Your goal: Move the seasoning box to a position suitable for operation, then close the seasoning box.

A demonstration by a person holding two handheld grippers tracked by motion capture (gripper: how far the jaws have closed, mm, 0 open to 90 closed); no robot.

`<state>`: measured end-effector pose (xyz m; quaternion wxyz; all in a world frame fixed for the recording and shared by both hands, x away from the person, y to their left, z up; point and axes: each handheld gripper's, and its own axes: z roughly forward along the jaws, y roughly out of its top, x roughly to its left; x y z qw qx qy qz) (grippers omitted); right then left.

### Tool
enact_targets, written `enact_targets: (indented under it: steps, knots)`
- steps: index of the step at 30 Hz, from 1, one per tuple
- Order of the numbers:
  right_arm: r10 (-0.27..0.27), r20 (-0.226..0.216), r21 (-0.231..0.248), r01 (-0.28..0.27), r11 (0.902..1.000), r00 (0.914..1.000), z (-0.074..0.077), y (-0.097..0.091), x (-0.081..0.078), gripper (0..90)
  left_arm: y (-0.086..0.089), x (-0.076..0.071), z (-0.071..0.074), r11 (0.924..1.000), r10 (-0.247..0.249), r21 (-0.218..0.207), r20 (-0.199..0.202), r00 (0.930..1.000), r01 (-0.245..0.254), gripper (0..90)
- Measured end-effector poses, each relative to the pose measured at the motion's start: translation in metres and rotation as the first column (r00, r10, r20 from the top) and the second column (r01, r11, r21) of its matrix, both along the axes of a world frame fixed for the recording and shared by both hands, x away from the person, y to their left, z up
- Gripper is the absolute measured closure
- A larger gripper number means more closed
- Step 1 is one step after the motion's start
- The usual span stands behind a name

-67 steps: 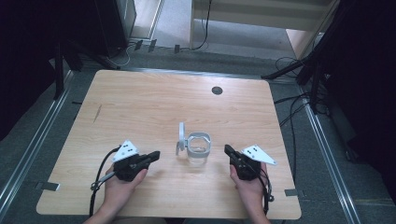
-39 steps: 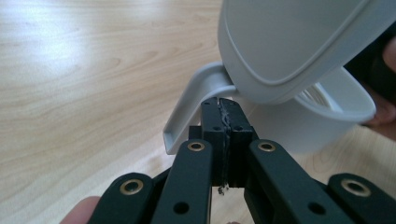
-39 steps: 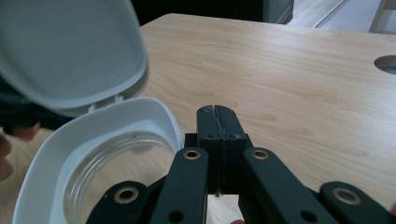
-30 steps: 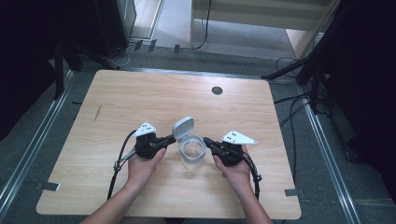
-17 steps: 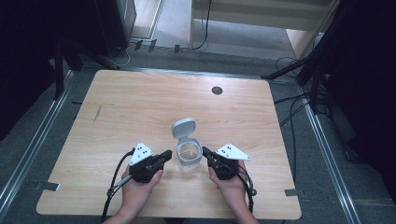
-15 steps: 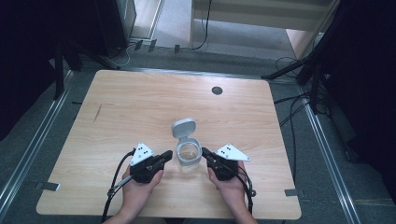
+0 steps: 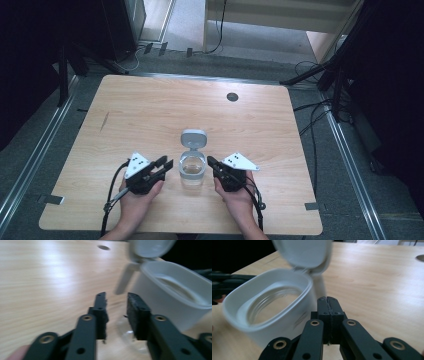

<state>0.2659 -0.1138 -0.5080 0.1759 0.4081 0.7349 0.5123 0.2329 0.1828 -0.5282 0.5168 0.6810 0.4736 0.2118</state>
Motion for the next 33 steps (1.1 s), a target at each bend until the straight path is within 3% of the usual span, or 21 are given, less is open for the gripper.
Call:
enact_targets:
  steps: [2, 3, 4, 5, 6, 7, 8, 9, 10, 11, 12, 16, 21, 26, 33]
  knots:
    - [-0.006, 0.003, 0.006, 0.006, 1.0, 1.0, 0.004, -0.002, 0.007, 90.0, 0.024, 0.002, -0.005, 0.9996, 0.026, -0.011, -0.008, 0.9996, -0.026, 56.0]
    - [-0.006, 0.003, 0.006, 0.006, 1.0, 1.0, 0.004, -0.002, 0.007, 90.0, 0.024, 0.002, -0.005, 0.9996, 0.026, -0.011, -0.008, 0.9996, -0.026, 51.3]
    - [-0.012, 0.005, 0.008, 0.012, 0.9999, 0.9999, 0.007, -0.002, 0.011, 90.0, 0.04, 0.001, -0.007, 0.999, 0.044, -0.01, -0.019, 0.9988, -0.045, 51.3]
    - [-0.016, 0.013, 0.016, 0.016, 0.9997, 0.9998, 0.013, -0.003, 0.018, 90.0, 0.049, 0.0, -0.009, 0.9983, 0.057, -0.007, -0.019, 0.9982, -0.057, 44.9]
    - [-0.018, 0.022, 0.019, 0.018, 0.9997, 0.9996, 0.015, -0.003, 0.022, 90.0, 0.076, -0.005, -0.01, 0.9942, 0.107, -0.012, -0.001, 0.9942, -0.107, 42.7]
    - [-0.018, 0.022, 0.019, 0.018, 0.9997, 0.9996, 0.015, -0.003, 0.022, 90.0, 0.076, -0.005, -0.01, 0.9942, 0.107, -0.012, -0.001, 0.9942, -0.107, 41.3]
    - [-0.026, 0.026, 0.024, 0.025, 0.9994, 0.9993, 0.018, -0.004, 0.025, 90.0, 0.091, -0.008, -0.01, 0.991, 0.134, -0.006, 0.024, 0.9907, -0.133, 41.3]
    - [-0.028, 0.028, 0.029, 0.027, 0.9992, 0.9992, 0.023, -0.003, 0.031, 90.0, 0.114, -0.011, -0.009, 0.9807, 0.195, -0.01, 0.048, 0.9796, -0.195, 38.3]
    - [-0.028, 0.028, 0.029, 0.027, 0.9992, 0.9992, 0.023, -0.003, 0.031, 90.0, 0.114, -0.011, -0.009, 0.9807, 0.195, -0.01, 0.048, 0.9796, -0.195, 36.4]
    - [-0.02, 0.016, 0.027, 0.02, 0.9994, 0.9997, 0.027, -0.002, 0.038, 90.0, 0.134, -0.011, -0.011, 0.9705, 0.234, -0.067, 0.029, 0.9718, -0.232, 34.6]
    - [-0.018, 0.001, 0.027, 0.018, 0.9995, 0.9998, 0.029, 0.0, 0.042, 90.0, 0.139, -0.011, -0.012, 0.9682, 0.243, -0.066, 0.024, 0.9696, -0.241, 32.9]
    - [-0.023, 0.014, 0.024, 0.023, 0.9994, 0.9996, 0.037, 0.004, 0.051, 90.0, 0.148, -0.012, -0.02, 0.9642, 0.26, -0.059, 0.017, 0.9655, -0.259, 32.1]
    - [-0.023, 0.013, 0.045, 0.022, 0.9987, 0.9997, 0.046, 0.01, 0.064, 90.0, 0.144, -0.011, -0.023, 0.9673, 0.253, -0.022, 0.019, 0.9673, -0.253, 33.0]
    - [0.036, 0.001, 0.085, -0.036, 0.9957, 0.9994, 0.054, 0.014, 0.073, 90.0, 0.146, -0.011, -0.024, 0.9673, 0.25, -0.045, 0.007, 0.9682, -0.25, 33.1]
    - [0.131, 0.014, 0.118, -0.132, 0.9842, 0.9912, 0.059, 0.013, 0.061, 90.0, 0.145, -0.011, -0.024, 0.969, 0.245, -0.036, 0.002, 0.9696, -0.244, 34.1]
